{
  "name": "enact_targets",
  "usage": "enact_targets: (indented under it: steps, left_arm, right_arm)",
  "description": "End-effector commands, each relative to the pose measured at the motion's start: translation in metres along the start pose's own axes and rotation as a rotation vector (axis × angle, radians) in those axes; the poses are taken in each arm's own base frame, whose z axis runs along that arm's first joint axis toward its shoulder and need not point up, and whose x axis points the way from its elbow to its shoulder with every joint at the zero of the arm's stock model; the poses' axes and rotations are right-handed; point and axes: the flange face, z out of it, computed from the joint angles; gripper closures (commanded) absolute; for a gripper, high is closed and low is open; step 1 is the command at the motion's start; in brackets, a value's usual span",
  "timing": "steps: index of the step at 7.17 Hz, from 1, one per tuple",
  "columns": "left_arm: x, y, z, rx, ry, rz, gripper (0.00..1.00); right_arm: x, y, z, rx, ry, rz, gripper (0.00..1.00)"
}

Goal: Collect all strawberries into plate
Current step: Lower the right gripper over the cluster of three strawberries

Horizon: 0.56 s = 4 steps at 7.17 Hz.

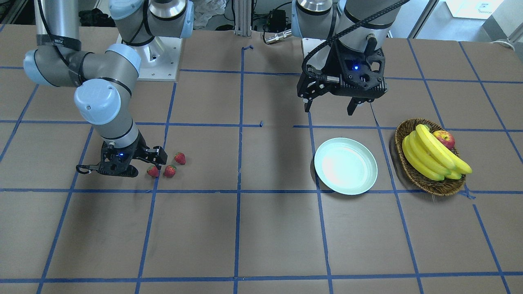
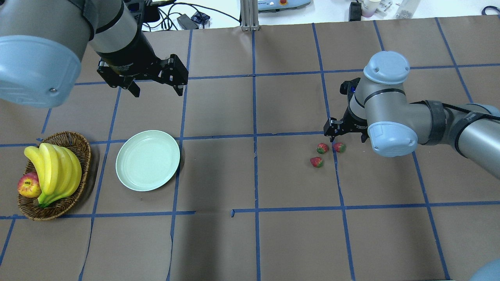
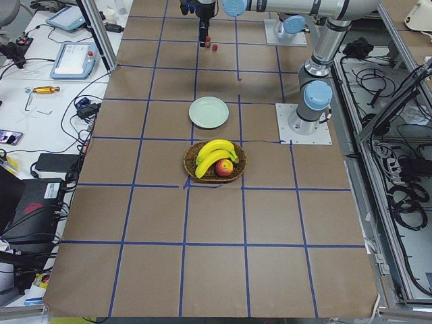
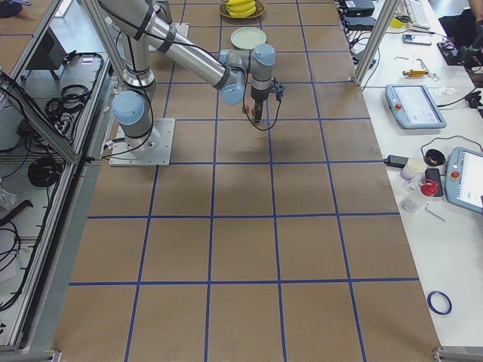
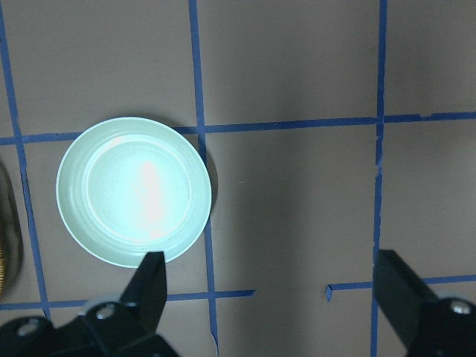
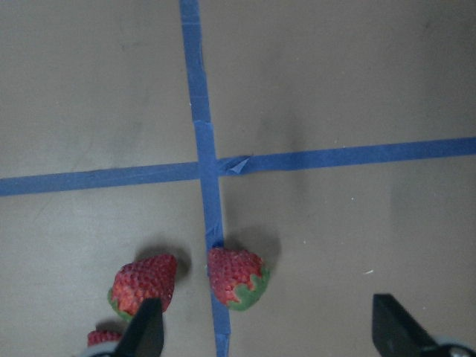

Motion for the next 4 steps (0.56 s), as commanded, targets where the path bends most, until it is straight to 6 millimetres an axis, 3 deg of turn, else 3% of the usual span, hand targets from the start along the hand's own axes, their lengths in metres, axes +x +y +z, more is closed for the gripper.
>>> enact_targets:
  steps: [1, 4]
  left_arm:
    - [0.0, -0.0003, -0.0005, 0.001, 0.0, 0.0, 0.0]
    - [0.0, -0.0003, -0.0005, 0.001, 0.0, 0.0, 0.0]
  right_arm:
    - [0.0003, -0.0035, 0.0223, -0.007, 0.0, -0.002, 0.14]
    - [0.0001, -0.0062, 0.0239, 0.001, -0.002, -0.002, 0.15]
